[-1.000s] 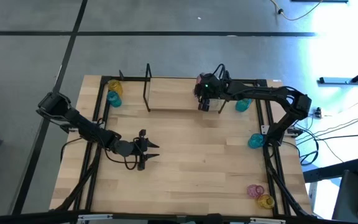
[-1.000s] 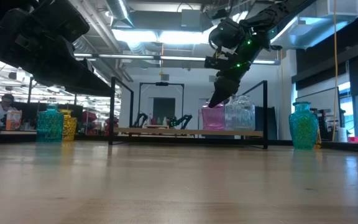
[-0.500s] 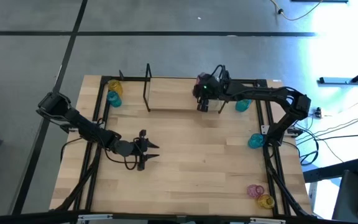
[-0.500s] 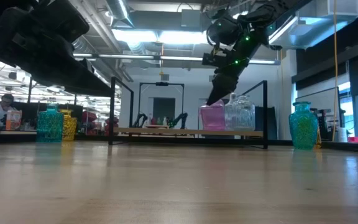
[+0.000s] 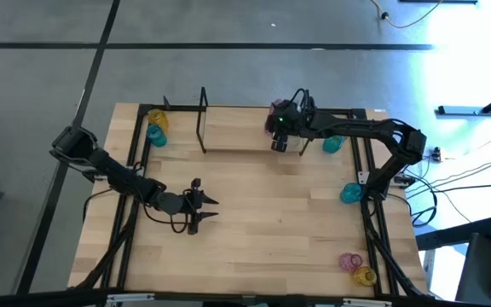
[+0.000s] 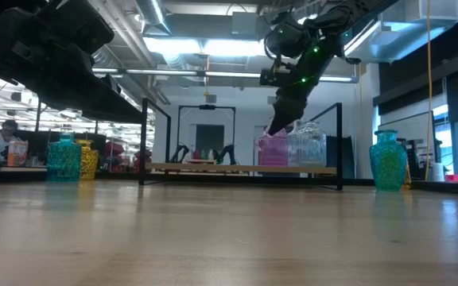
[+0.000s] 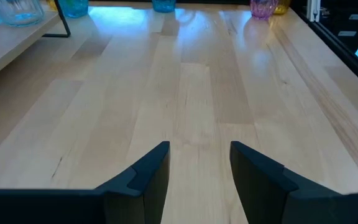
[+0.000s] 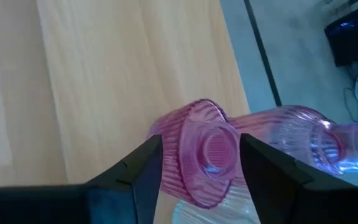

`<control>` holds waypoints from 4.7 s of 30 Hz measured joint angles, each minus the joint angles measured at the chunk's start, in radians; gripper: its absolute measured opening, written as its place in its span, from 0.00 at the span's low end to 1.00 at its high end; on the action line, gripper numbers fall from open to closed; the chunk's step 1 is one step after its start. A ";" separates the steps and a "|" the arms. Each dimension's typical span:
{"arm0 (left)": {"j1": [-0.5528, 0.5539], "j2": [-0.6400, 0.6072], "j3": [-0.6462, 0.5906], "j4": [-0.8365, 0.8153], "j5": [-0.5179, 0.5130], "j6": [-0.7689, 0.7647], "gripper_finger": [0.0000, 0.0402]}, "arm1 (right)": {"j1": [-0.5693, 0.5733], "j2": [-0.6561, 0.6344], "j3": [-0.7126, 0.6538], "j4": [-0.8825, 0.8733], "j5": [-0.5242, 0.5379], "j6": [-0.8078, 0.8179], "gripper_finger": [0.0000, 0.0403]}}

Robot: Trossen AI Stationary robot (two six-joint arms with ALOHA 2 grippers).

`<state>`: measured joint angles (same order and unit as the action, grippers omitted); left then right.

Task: Sort vases onto shelf
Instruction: Put the top pink vase on the shelf aligned with the other pink vase, then put the pink vase on the shelf aligned with the other pink vases

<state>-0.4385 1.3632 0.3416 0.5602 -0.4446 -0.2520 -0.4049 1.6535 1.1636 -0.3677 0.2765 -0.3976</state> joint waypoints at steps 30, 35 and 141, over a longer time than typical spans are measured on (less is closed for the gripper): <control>0.016 0.000 0.000 0.001 0.011 -0.001 0.40 | 0.143 0.008 -0.066 -0.024 0.324 -0.034 0.50; 0.016 0.000 0.000 0.002 0.011 -0.001 0.40 | 0.134 0.008 -0.067 -0.011 0.343 -0.045 0.50; -0.072 0.000 0.000 -0.003 -0.045 -0.079 0.40 | 1.465 -0.064 0.170 -0.871 -0.323 2.277 0.36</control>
<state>-0.5102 1.3632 0.3420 0.5575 -0.4899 -0.3305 1.0599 1.5890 1.3334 -1.2390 -0.0463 1.8793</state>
